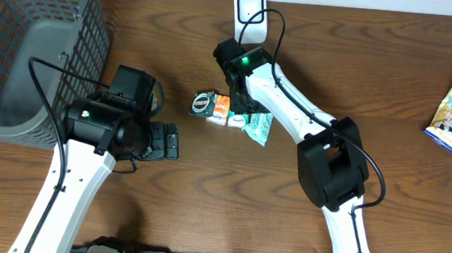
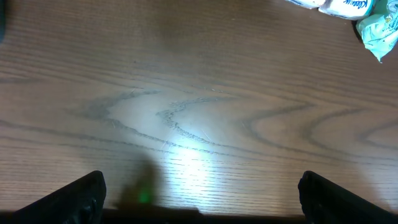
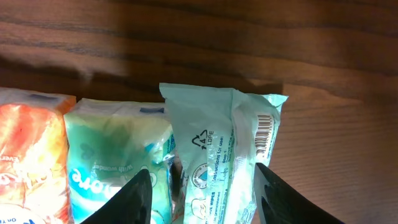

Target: Scan the item barcode

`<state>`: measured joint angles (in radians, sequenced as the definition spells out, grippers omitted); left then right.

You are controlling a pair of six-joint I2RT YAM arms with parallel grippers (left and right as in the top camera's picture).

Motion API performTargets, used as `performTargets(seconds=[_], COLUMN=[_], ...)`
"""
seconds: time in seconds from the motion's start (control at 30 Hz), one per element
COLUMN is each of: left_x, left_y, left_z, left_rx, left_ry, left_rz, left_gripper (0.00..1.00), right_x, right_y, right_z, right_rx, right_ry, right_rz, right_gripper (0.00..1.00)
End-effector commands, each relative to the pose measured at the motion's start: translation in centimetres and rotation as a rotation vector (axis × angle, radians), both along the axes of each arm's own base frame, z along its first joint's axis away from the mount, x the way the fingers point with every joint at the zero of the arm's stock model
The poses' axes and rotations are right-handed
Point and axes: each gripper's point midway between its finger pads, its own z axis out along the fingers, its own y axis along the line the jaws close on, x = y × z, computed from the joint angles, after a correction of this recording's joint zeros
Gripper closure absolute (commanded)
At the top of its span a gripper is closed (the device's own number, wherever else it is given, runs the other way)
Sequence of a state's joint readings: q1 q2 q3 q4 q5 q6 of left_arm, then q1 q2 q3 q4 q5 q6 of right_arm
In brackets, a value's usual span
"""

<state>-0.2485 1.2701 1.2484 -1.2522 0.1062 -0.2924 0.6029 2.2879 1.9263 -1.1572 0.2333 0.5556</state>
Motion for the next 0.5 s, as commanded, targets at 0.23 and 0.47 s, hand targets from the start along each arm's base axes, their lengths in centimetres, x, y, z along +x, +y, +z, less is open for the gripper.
performTargets(seconds=[0.23,0.47], left_x=[-0.1,-0.1], left_y=[0.0,0.0], left_z=[-0.2,-0.2], left_rx=[-0.008,-0.008], left_ry=[0.013,0.013], left_rz=[0.010,0.010], left_gripper=[0.03,0.02], right_x=[-0.9,-0.5], right_y=[1.9,2.5], right_z=[0.1,0.2], right_rx=[-0.008,0.004], right_ry=[-0.017,-0.040], right_rz=[0.070,0.088], right_gripper=[0.61,0.78])
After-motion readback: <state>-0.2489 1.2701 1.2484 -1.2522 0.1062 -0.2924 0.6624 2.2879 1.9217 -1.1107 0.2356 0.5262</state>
